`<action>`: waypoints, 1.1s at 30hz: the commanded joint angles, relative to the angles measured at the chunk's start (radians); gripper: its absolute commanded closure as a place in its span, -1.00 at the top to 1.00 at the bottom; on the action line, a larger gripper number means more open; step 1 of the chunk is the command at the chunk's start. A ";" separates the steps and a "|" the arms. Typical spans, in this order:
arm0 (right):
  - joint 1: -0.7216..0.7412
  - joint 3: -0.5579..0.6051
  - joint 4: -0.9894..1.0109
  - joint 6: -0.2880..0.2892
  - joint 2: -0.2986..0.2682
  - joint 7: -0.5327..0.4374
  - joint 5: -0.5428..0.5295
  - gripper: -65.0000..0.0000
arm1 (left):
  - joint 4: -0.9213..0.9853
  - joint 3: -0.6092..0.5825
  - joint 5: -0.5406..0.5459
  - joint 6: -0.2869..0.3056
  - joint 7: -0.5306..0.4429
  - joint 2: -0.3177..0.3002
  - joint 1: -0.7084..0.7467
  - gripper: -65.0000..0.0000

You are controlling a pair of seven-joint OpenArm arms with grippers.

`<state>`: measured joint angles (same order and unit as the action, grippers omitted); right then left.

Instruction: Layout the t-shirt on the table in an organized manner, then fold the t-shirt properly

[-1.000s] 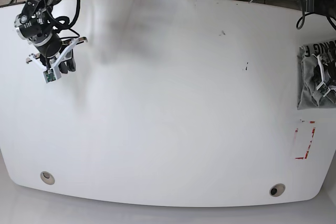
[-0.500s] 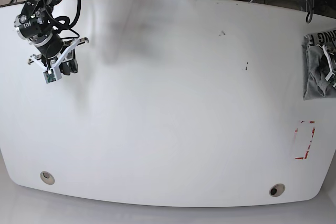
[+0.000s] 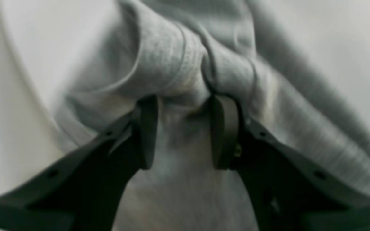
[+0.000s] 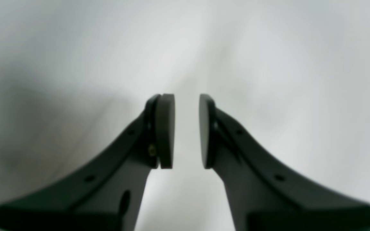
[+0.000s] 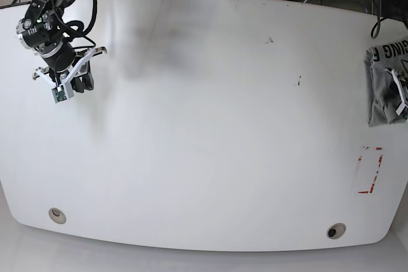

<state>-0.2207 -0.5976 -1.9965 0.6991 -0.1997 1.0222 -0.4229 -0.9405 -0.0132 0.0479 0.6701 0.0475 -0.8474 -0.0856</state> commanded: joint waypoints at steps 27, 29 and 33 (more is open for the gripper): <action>-0.188 0.058 0.142 -0.001 0.142 -0.937 0.464 -0.61 | -0.647 0.015 0.119 -0.358 -0.036 0.434 0.206 -0.23; -0.245 0.057 0.150 -0.001 0.142 -0.986 0.451 -0.61 | -0.691 0.020 0.109 -0.372 -0.036 0.455 0.283 -0.23; -0.383 0.057 0.142 -0.001 0.144 -1.023 0.339 -0.61 | -0.793 0.075 0.108 -0.382 -0.036 0.529 0.464 -0.23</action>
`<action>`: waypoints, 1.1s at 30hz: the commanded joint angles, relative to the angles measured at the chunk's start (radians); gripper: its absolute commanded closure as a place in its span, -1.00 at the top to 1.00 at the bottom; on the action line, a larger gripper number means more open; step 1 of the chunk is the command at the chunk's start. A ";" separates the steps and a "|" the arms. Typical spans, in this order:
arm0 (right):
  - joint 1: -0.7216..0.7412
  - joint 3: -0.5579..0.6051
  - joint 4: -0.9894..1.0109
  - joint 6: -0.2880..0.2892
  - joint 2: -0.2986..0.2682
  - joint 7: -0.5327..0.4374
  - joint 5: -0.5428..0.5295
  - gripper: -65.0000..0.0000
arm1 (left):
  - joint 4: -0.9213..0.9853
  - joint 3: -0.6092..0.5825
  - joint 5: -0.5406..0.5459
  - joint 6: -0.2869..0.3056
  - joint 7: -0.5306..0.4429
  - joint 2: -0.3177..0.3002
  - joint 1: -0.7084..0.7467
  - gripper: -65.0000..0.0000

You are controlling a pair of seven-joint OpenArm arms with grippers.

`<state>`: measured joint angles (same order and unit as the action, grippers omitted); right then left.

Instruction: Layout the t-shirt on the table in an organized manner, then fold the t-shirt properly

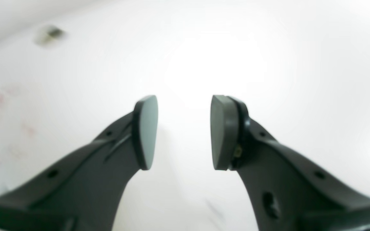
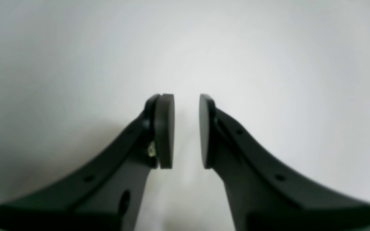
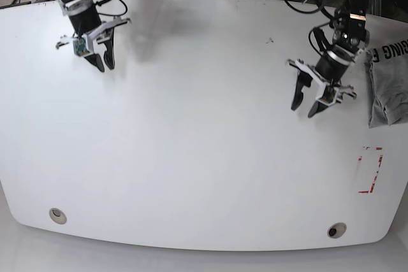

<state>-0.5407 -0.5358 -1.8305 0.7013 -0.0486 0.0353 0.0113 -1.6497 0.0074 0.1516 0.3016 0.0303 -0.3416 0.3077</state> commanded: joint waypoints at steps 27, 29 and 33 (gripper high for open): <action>-0.663 0.006 0.042 -0.003 0.069 -0.033 -0.305 -0.62 | -0.211 0.096 -0.039 -0.012 0.035 0.094 0.990 -0.23; -0.661 0.027 0.119 -0.003 0.074 -0.038 -0.284 -0.62 | -0.157 0.076 -0.039 -0.012 0.033 0.080 0.999 -0.23; -0.595 0.078 0.315 -0.003 0.049 -0.058 -0.242 -0.62 | -0.025 0.042 -0.036 -0.012 0.032 0.055 0.970 -0.23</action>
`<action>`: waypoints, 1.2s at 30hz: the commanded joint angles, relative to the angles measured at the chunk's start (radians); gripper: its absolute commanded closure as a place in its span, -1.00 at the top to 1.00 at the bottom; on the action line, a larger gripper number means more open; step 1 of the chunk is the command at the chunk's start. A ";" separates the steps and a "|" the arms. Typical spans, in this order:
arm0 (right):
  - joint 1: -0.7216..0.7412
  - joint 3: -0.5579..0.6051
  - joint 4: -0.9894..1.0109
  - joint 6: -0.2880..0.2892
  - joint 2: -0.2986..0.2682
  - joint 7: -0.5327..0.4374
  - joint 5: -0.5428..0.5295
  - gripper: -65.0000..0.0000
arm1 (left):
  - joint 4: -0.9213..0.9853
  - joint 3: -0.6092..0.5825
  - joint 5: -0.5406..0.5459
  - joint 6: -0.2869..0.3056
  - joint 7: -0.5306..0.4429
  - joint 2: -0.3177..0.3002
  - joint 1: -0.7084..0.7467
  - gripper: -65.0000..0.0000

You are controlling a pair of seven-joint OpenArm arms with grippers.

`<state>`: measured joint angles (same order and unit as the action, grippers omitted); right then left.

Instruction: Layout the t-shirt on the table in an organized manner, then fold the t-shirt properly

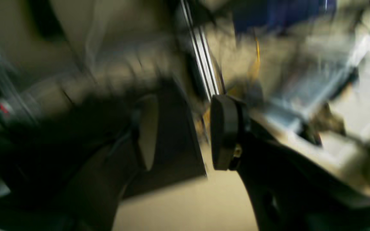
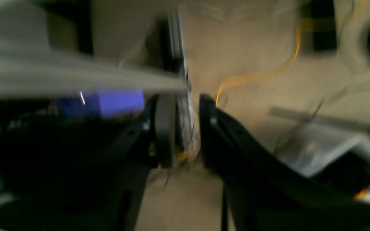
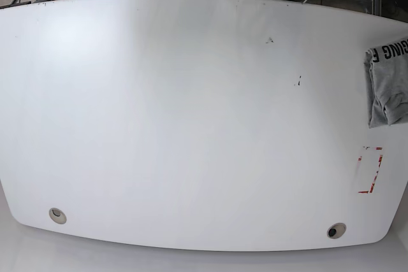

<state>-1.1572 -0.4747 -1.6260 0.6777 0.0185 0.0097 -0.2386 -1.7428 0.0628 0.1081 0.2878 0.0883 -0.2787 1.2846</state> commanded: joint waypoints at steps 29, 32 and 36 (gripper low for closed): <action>0.583 0.103 0.900 0.020 -0.116 -0.207 0.236 -0.62 | 1.071 -0.234 0.009 0.000 -0.026 0.092 -0.811 -0.23; 0.622 0.103 0.933 0.020 -0.121 -0.202 0.252 -0.62 | 1.142 -0.232 0.011 0.000 -0.029 0.094 -0.873 -0.23; 0.667 0.103 0.990 0.015 -0.136 -0.202 0.284 -0.61 | 1.217 -0.232 0.012 -0.002 -0.054 0.118 -0.916 -0.23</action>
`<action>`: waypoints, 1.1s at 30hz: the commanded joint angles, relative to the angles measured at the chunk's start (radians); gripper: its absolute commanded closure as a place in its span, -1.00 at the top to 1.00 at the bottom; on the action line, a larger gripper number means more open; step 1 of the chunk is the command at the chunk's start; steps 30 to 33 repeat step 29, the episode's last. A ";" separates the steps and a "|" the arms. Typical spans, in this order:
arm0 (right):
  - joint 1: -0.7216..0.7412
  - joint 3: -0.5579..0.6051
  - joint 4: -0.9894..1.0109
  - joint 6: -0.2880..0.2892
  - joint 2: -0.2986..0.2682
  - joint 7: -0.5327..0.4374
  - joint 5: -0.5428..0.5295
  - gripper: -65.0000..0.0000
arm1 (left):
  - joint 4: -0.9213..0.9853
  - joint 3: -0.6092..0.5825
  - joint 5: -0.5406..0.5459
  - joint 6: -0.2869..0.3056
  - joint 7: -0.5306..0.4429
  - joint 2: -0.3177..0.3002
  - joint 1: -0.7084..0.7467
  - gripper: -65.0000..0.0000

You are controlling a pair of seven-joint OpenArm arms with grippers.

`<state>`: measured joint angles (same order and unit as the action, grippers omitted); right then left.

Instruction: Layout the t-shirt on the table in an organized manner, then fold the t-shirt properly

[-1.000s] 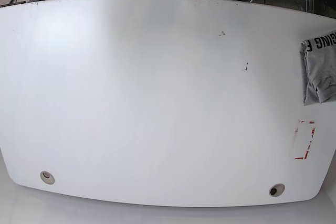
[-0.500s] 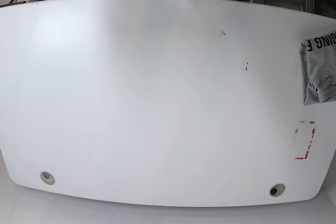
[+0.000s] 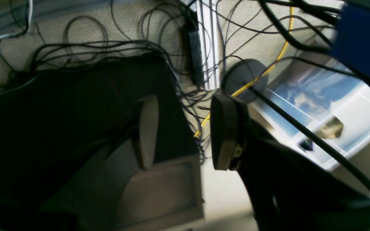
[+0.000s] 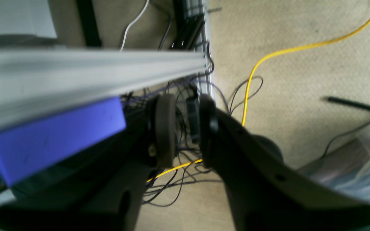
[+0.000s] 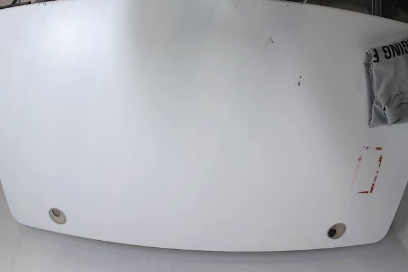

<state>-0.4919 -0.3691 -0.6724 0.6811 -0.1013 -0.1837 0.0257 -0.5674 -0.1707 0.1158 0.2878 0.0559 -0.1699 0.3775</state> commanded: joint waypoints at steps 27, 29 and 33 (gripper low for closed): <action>0.221 -0.003 0.328 -0.134 -0.028 -0.009 0.133 -0.60 | 0.234 -0.002 0.003 -0.163 -0.023 0.039 -0.206 -0.22; 0.224 -0.003 0.329 -0.134 -0.027 -0.009 0.133 -0.60 | 0.234 0.000 0.000 -0.163 -0.023 0.045 -0.208 -0.22; 0.224 -0.003 0.329 -0.134 -0.027 -0.009 0.133 -0.60 | 0.234 0.000 0.000 -0.163 -0.023 0.045 -0.208 -0.22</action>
